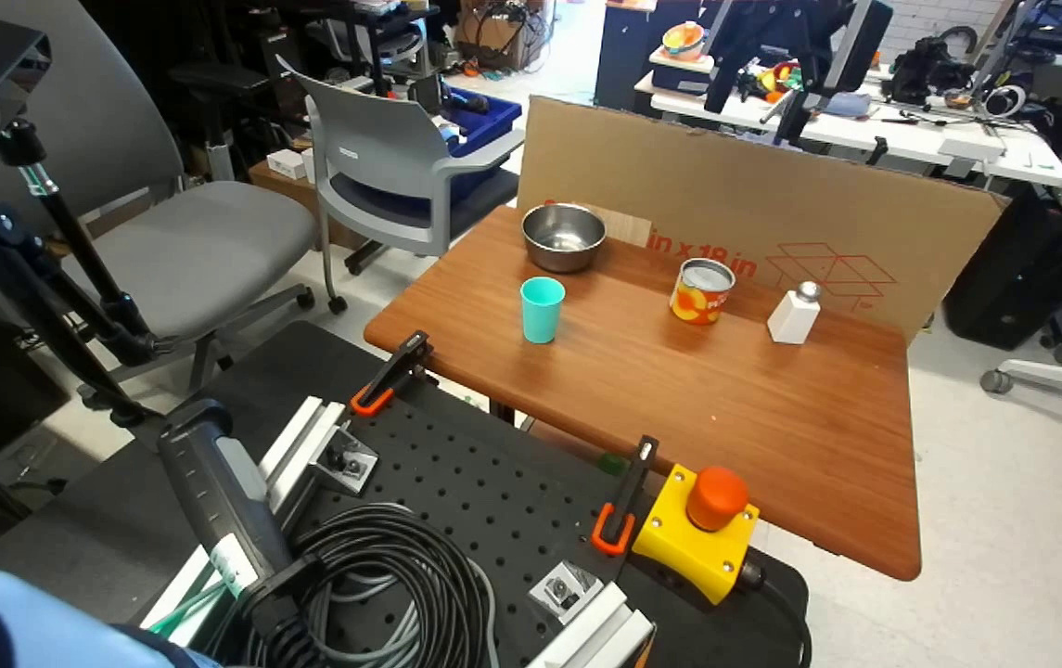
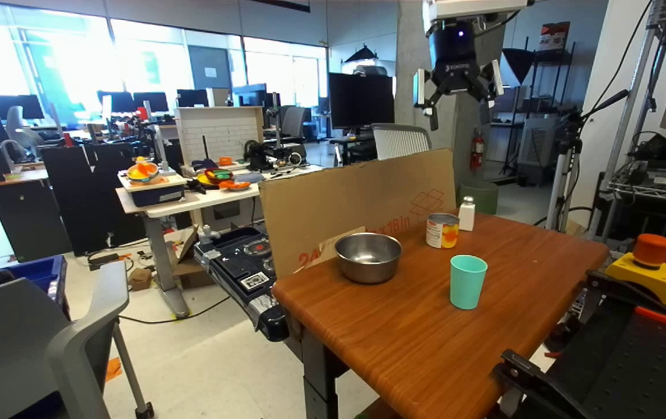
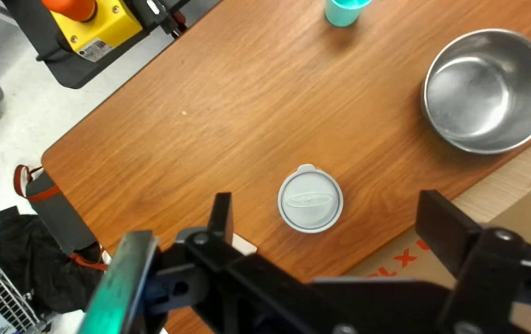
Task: Remove the shaker from the bowl and put it on the table
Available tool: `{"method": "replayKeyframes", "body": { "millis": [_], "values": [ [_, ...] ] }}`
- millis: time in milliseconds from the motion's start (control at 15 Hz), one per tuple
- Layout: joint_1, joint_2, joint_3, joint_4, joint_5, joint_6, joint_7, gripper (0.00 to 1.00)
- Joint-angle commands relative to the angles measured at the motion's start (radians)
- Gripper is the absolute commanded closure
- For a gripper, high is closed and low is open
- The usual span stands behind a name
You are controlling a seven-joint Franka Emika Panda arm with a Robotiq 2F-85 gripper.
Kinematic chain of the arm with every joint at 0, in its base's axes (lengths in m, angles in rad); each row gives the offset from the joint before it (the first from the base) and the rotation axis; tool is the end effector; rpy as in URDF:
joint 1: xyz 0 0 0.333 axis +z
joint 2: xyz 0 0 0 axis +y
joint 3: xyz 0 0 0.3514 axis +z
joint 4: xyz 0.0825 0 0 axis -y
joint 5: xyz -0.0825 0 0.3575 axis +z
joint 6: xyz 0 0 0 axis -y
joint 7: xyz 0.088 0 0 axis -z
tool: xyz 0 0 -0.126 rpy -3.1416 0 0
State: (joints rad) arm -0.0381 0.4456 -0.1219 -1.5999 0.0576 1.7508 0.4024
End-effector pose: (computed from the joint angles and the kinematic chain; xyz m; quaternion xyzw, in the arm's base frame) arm 0.6235 -0.0843 0.3800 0.9485 -0.2815 -0.1440 0.0171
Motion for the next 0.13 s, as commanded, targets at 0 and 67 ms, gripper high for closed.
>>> {"method": "replayKeyframes", "body": {
  "millis": [0,67],
  "values": [
    [-0.001,-0.009,0.004,-0.007,-0.004,-0.004,-0.004,0.00],
    [-0.001,-0.011,0.003,-0.012,-0.007,-0.004,-0.008,0.00]
  ]
}}
